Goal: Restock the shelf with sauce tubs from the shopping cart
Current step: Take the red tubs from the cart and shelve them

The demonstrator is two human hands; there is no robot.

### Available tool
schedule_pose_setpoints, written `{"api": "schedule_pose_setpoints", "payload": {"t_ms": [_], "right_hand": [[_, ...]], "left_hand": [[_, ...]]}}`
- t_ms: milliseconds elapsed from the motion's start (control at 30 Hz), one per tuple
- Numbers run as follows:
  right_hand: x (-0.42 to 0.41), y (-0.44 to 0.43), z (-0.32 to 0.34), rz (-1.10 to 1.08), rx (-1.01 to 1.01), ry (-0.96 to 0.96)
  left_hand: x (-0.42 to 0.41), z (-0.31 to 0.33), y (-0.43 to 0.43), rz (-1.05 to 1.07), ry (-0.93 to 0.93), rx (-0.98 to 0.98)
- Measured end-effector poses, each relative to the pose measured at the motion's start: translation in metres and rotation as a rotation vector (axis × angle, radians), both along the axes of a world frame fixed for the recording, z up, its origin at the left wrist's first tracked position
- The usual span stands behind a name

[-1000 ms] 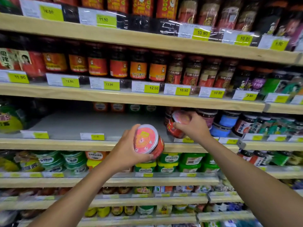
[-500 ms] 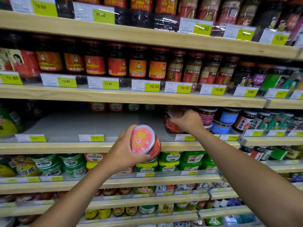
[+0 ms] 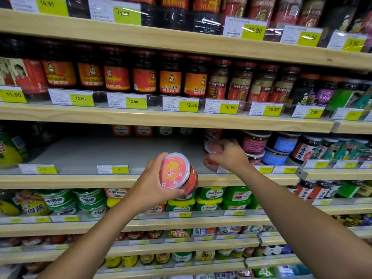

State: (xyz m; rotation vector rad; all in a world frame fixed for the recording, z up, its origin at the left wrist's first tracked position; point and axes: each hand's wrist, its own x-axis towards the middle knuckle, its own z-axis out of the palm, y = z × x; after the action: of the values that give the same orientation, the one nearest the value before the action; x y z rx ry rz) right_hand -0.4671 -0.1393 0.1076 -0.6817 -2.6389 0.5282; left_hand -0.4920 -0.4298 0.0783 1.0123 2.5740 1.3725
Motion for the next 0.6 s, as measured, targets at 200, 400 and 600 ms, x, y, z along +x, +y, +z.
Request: {"api": "schedule_pose_setpoints", "payload": {"t_ms": [200, 400, 600], "right_hand": [[0.005, 0.002, -0.007, -0.05, 0.449, -0.038], [0.021, -0.004, 0.004, 0.096, 0.3, 0.21], [0.063, -0.009, -0.002, 0.424, 0.064, 0.364]], "left_hand": [[0.002, 0.002, 0.009, 0.001, -0.007, 0.023], [0.002, 0.007, 0.026, -0.021, -0.032, 0.122], [-0.001, 0.013, 0.056, -0.009, -0.062, 0.306]]}}
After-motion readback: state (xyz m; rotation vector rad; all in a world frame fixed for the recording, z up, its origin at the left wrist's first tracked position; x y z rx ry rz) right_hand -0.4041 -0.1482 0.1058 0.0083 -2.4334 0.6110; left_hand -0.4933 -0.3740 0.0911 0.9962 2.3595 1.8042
